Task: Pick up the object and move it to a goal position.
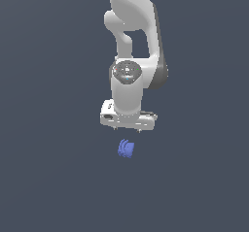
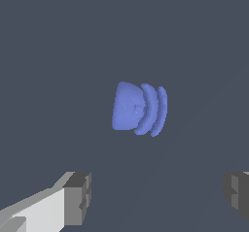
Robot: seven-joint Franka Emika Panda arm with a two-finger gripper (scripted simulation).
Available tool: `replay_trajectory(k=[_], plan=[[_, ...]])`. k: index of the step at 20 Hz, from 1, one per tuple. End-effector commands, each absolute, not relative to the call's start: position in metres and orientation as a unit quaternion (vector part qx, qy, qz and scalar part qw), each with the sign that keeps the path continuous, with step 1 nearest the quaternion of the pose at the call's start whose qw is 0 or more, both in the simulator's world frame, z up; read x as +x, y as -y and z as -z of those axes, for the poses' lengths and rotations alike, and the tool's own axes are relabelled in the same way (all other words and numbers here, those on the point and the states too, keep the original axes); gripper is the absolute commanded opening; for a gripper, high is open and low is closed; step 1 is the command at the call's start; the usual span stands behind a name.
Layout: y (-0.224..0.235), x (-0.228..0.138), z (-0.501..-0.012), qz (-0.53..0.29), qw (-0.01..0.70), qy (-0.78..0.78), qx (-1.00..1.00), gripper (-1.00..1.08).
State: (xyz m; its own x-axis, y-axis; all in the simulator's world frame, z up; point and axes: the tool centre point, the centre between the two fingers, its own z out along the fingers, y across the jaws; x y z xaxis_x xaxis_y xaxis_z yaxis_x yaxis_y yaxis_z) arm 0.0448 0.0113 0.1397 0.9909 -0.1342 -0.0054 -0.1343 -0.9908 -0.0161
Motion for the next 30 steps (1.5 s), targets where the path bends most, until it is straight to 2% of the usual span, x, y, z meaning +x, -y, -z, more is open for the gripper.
replay_trajectory(k=[1, 12, 21, 30], plan=[[-0.010, 0.056, -0.128, -0.002, 0.006, -0.086, -0.996, 1.00], [-0.008, 0.086, -0.094, 0.000, 0.001, -0.138, -0.990, 1.00], [-0.008, 0.088, -0.087, 0.000, 0.000, -0.142, -0.990, 1.00], [-0.008, 0.088, -0.044, 0.000, 0.000, -0.144, -0.990, 1.00]])
